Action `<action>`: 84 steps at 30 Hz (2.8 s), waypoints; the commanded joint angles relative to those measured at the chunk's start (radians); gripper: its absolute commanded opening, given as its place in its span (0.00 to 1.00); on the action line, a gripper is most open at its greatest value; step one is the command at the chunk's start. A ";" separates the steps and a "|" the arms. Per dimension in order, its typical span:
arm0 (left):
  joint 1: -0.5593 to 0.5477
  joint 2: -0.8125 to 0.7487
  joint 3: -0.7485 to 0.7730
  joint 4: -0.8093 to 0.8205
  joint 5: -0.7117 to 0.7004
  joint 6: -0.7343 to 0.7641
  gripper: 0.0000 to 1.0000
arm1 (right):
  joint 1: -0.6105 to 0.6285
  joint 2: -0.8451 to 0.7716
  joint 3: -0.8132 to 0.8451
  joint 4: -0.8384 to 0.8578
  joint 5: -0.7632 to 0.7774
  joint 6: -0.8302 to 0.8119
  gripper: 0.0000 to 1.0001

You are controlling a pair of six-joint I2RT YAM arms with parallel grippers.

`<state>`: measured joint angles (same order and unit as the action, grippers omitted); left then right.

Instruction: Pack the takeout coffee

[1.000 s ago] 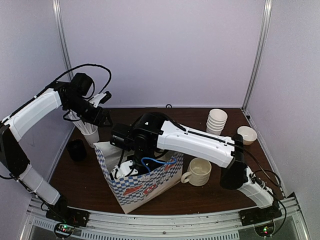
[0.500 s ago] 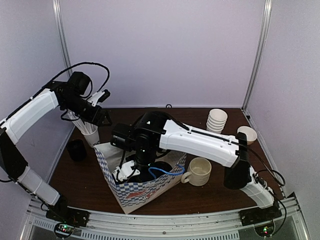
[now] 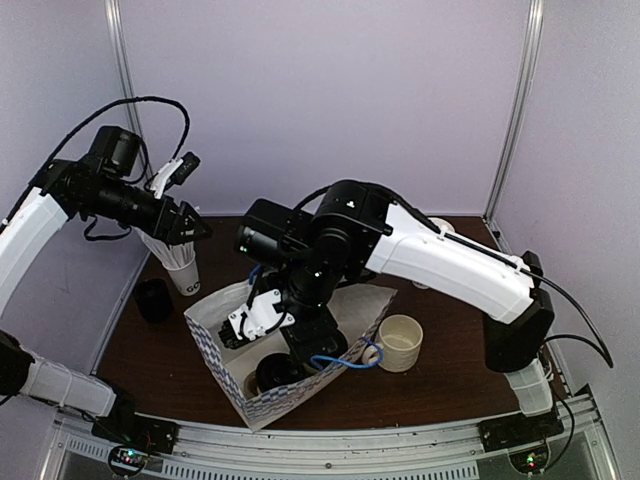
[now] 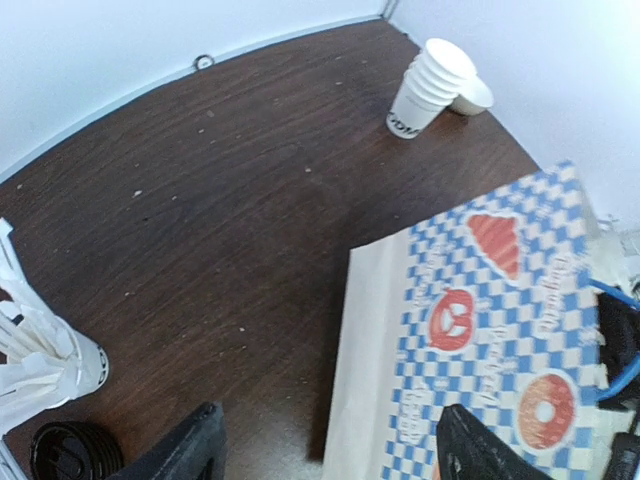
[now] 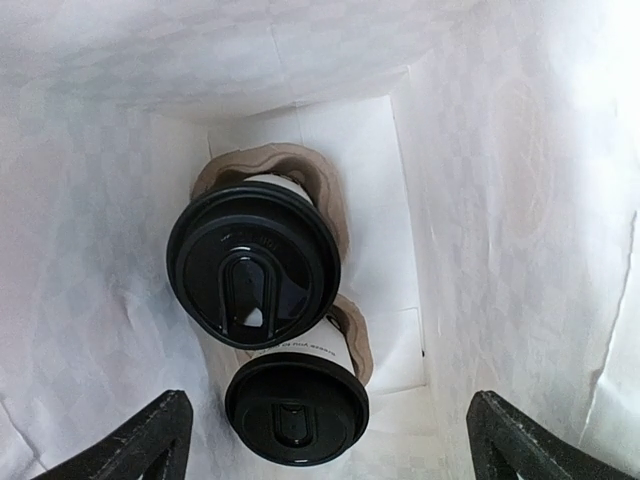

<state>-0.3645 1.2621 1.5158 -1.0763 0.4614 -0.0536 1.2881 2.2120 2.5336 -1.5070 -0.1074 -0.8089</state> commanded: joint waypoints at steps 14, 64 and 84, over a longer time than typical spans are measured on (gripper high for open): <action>-0.359 -0.052 0.054 -0.136 -0.022 -0.042 0.77 | -0.040 -0.044 -0.116 0.041 -0.007 -0.029 0.99; -0.482 0.112 0.069 0.011 -0.133 0.000 0.36 | -0.042 -0.128 -0.298 0.030 -0.115 -0.069 0.99; -0.481 0.099 0.035 0.025 -0.238 0.012 0.00 | -0.031 -0.263 -0.160 -0.128 -0.352 -0.157 0.99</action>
<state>-0.8463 1.3609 1.5646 -1.0885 0.2642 -0.0570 1.2503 2.0289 2.3230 -1.5410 -0.3443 -0.9108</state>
